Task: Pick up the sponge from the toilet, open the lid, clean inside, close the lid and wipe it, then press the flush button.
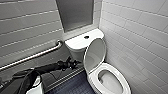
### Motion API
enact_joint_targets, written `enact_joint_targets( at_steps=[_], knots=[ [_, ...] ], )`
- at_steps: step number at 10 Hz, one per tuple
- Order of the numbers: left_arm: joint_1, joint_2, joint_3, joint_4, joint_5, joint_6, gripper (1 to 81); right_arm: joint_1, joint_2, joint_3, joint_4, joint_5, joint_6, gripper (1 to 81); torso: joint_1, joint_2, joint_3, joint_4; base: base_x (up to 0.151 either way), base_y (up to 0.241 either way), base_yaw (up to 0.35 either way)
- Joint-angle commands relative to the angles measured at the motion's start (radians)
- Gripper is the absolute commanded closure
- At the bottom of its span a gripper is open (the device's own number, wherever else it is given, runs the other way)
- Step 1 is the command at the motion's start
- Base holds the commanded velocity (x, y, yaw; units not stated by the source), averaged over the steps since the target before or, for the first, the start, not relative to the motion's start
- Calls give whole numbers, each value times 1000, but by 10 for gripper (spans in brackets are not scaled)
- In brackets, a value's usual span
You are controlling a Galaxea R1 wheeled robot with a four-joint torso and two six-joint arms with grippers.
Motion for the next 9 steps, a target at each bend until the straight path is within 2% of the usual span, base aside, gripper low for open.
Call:
enact_joint_targets(
  at_steps=[1,3,6,7,9],
  knots=[
    [-158,16,7,-30,67,-4,10,-13,-35,21,-40,-56,-2,811,0,0,0,0,0,0,0],
    [-144,35,33,-21,81,-4,10,-13,-31,16,-40,-55,-2,811,0,0,0,0,0,0,0],
    [-115,15,164,-14,84,-4,10,-3,-22,-9,-41,-57,-2,811,0,0,0,0,0,0,0],
    [-111,3,224,-12,79,-4,10,7,-9,-36,-43,-71,-2,811,0,0,0,0,0,0,0],
    [-103,-4,255,-10,82,-4,10,4,26,-116,-44,-79,3,811,0,0,0,0,0,0,0]
  ],
)
